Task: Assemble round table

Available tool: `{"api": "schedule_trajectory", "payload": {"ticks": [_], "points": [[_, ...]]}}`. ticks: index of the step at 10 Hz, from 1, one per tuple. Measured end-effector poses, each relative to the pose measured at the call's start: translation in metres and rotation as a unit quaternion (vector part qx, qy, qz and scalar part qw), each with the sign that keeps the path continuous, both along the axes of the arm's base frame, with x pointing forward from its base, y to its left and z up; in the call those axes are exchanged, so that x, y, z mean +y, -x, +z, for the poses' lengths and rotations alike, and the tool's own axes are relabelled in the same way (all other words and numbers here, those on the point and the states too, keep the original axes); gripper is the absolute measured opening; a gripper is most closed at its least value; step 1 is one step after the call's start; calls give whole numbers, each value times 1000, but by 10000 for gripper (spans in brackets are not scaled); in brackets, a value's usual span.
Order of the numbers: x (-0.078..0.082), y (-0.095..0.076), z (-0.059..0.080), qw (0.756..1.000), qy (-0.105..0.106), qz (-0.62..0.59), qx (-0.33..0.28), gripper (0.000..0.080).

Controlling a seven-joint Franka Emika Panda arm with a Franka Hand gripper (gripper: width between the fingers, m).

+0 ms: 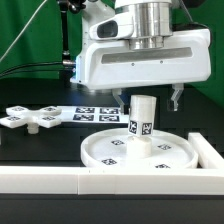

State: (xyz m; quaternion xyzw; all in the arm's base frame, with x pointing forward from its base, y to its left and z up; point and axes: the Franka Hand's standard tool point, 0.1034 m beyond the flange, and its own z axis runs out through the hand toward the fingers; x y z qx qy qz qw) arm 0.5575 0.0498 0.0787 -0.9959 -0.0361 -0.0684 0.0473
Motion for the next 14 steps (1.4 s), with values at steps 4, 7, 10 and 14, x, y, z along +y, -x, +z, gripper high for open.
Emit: {"api": "schedule_trajectory", "payload": {"ticks": [4,7,10,14], "points": [[2,-1,0,987,35,159,-13,649],[4,-2,2,952,66,299,-18,649],[4,-2,1,912,84,401,-22,649],[0,-2,1,843,107,526,-27,649]]}}
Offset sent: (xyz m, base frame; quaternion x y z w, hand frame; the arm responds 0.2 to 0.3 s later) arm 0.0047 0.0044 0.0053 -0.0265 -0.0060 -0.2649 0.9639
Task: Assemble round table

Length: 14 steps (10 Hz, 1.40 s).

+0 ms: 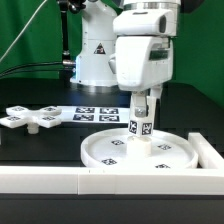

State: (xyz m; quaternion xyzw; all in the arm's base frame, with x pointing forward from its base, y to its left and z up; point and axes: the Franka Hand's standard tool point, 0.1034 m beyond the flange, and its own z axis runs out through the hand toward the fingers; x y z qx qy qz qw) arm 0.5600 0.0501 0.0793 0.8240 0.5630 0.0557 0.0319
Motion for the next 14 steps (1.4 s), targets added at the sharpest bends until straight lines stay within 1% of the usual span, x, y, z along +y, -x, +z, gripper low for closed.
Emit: {"api": "schedule_trajectory", "payload": {"ticks": [3,6,7,8,9,10,11,14], "points": [[-2,-2,-1,991,29,127,-1,649],[-5,-1,-2,978,45,205,0,649],[-6,-1,-3,975,47,217,1,649],[-8,-1,-3,966,55,254,2,649],[-9,-1,-3,964,56,260,2,649],[-10,-1,-3,959,59,277,2,519],[-10,0,-3,960,58,273,4,407],[-11,1,-4,963,57,264,6,407]]}}
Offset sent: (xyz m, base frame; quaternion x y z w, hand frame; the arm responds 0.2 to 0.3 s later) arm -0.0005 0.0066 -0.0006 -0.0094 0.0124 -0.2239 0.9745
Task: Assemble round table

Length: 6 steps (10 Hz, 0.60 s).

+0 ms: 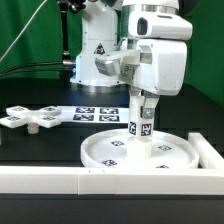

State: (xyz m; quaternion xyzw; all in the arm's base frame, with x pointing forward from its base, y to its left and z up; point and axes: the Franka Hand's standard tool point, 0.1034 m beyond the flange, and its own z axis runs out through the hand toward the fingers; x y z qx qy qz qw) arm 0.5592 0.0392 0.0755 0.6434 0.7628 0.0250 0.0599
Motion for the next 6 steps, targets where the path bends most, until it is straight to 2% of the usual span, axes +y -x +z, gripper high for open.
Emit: {"api": "schedule_trajectory", "payload": {"ticks": [2,3,4,6], "points": [[0,0,0,1000,-4,-24,-1,407],[0,0,0,996,-11,-86,-3,407],[1,0,0,989,-19,-143,-5,407],[5,0,-1,960,-36,-277,-10,409]]}}
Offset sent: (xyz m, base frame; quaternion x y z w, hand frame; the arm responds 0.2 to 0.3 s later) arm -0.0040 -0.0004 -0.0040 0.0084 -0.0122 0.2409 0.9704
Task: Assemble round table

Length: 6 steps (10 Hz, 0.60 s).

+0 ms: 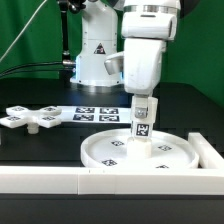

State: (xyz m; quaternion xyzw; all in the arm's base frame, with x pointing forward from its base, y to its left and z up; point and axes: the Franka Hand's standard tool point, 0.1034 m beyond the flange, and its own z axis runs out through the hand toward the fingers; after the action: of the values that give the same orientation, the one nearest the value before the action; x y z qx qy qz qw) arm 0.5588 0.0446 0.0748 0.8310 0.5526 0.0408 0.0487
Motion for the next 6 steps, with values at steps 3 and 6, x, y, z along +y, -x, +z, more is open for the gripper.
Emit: {"api": "schedule_trajectory", "payload": {"ticks": [3,6], "points": [[-1,-1,0,992,-19,-128,-1,409],[-1,-1,0,975,-31,-220,-4,409]]}}
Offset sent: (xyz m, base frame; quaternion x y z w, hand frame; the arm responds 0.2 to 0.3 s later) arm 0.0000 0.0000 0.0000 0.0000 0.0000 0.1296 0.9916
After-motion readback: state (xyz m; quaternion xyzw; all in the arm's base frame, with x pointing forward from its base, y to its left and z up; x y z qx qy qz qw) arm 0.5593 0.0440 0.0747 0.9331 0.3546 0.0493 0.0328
